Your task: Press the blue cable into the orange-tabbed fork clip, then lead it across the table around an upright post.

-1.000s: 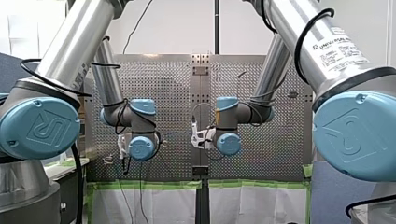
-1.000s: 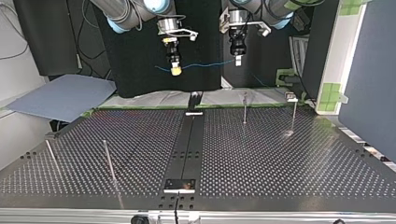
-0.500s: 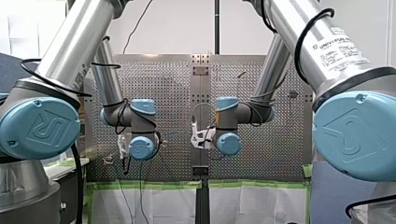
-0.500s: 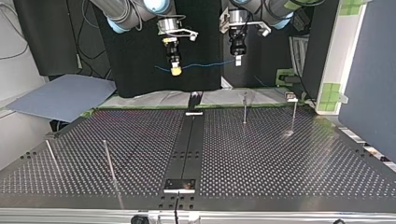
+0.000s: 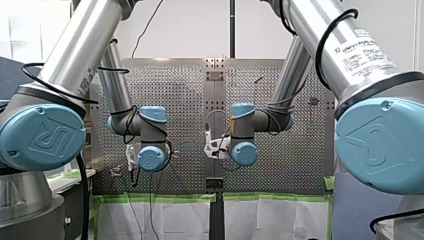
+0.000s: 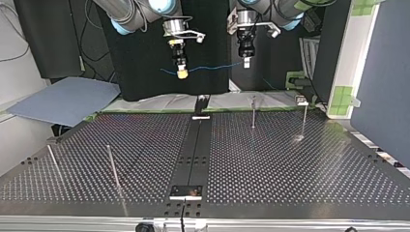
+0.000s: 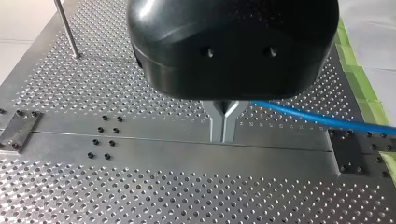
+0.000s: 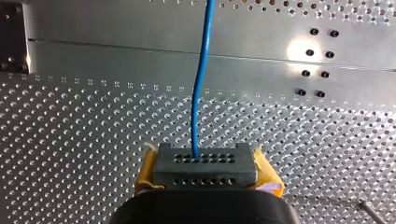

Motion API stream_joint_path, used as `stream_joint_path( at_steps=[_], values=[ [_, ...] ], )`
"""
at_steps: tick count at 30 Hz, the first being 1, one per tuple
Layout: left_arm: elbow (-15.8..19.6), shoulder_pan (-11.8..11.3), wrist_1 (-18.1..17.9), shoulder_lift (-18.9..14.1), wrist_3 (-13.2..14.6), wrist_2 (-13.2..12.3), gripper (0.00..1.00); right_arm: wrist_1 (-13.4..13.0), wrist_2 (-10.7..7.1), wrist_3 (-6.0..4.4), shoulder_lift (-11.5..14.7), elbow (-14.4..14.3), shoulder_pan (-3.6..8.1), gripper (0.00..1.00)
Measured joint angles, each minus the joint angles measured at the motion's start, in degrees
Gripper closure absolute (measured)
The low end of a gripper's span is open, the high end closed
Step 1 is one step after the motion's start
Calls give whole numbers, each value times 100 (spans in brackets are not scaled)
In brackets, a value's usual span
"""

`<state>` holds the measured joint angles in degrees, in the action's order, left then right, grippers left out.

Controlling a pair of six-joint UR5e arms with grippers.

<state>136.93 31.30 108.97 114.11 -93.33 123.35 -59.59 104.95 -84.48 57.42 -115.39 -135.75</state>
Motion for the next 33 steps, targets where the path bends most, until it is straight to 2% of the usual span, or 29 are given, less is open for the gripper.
stream_joint_path(
  at_steps=[19,21,24,25,27,33],
  values=[
    [-10,13,15,13,-13,12,100,6,8,-7,-5,-5,6,98],
    [-20,56,60,54,-56,55,100,46,48,-47,-42,-43,18,98],
    [-25,156,172,101,-172,155,100,161,160,-161,-158,-149,29,98],
    [-25,178,216,109,-215,177,100,232,225,-229,-231,-191,33,98],
    [-26,208,319,118,-316,207,100,330,272,-286,-328,-219,33,98],
    [-28,227,598,122,-438,227,100,638,314,-339,-630,-242,35,98]
  ],
)
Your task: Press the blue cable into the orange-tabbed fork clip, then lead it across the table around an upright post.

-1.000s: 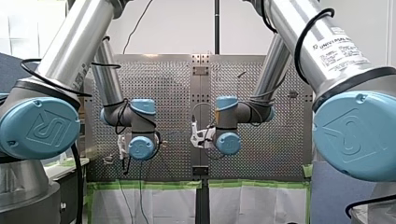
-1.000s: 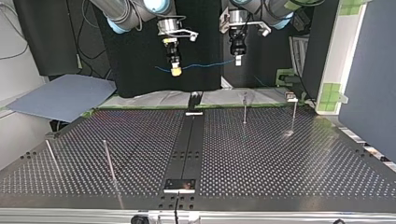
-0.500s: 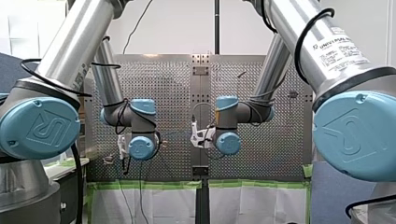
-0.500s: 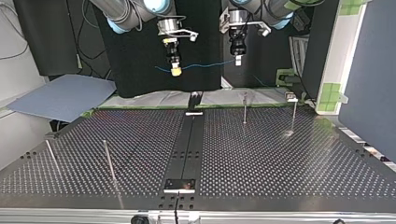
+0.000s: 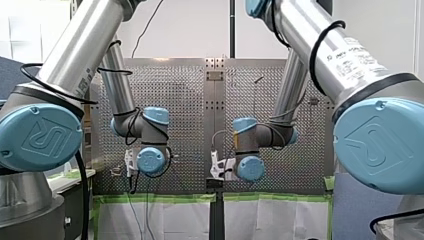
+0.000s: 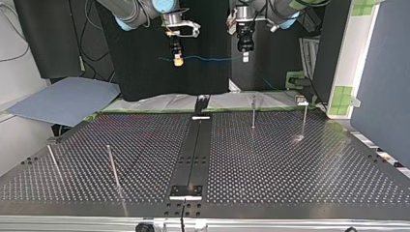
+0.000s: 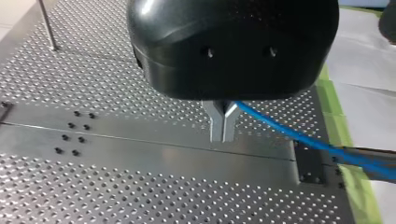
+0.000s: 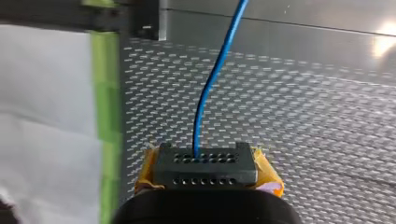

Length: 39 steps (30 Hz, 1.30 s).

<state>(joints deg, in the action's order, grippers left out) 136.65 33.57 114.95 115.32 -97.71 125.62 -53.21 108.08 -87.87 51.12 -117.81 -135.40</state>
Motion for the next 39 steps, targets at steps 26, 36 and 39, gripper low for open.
stream_joint_path(
  at_steps=[26,36,39],
  values=[
    [-77,-163,-113,-308,-535,-420,100,79,-234,-568,458,-40,-30,98],
    [364,-552,-538,-507,-567,-730,100,-286,-590,-953,431,241,-85,98],
    [498,-685,-670,-402,-461,-864,100,-378,-606,-1013,289,381,-113,98]
  ],
)
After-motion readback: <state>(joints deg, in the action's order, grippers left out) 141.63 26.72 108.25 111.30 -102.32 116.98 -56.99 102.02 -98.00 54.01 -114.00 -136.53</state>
